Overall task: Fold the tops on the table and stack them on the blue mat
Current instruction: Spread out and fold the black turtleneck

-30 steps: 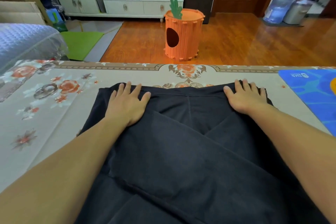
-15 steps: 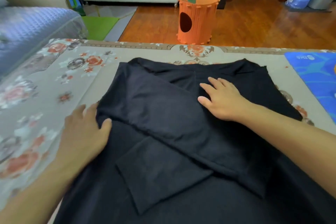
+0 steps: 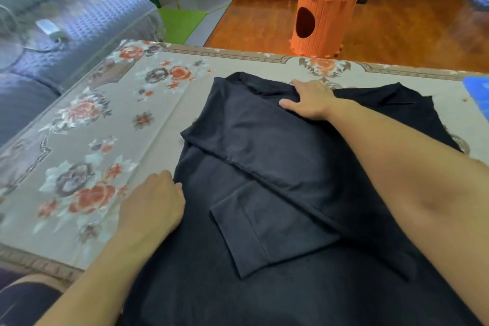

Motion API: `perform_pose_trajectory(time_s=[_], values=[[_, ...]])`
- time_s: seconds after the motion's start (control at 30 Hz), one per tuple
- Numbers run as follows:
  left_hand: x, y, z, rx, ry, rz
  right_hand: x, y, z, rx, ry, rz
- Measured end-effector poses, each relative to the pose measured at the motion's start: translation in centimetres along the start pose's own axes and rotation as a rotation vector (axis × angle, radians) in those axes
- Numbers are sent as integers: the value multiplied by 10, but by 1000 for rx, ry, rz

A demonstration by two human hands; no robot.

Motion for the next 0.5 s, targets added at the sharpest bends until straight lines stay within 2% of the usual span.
perform_pose_trajectory(time_s=[0.1, 0.17, 0.3, 0.4, 0.5], values=[[7, -1, -4, -17, 5, 19, 4, -16, -4, -69, 85, -126], [25, 4, -9, -3, -10, 52, 6, -5, -13, -90, 129, -110], [119, 57, -24, 84, 144, 218, 1, 78, -27, -143, 150, 205], [189, 147, -32, 100, 277, 341, -34, 154, -33, -177, 111, 472], [182, 246, -20, -23, 239, 471, -98, 236, -13, -210, -19, 681]])
Point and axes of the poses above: each hand's wrist, its own x-axis towards the middle knuckle, its own z-axis out of the palm, y = z × x, the point moved 7 cm from there along x, towards the middle knuckle, and after that the axes turned 7 degrees about -x, right-handed, at the moved point
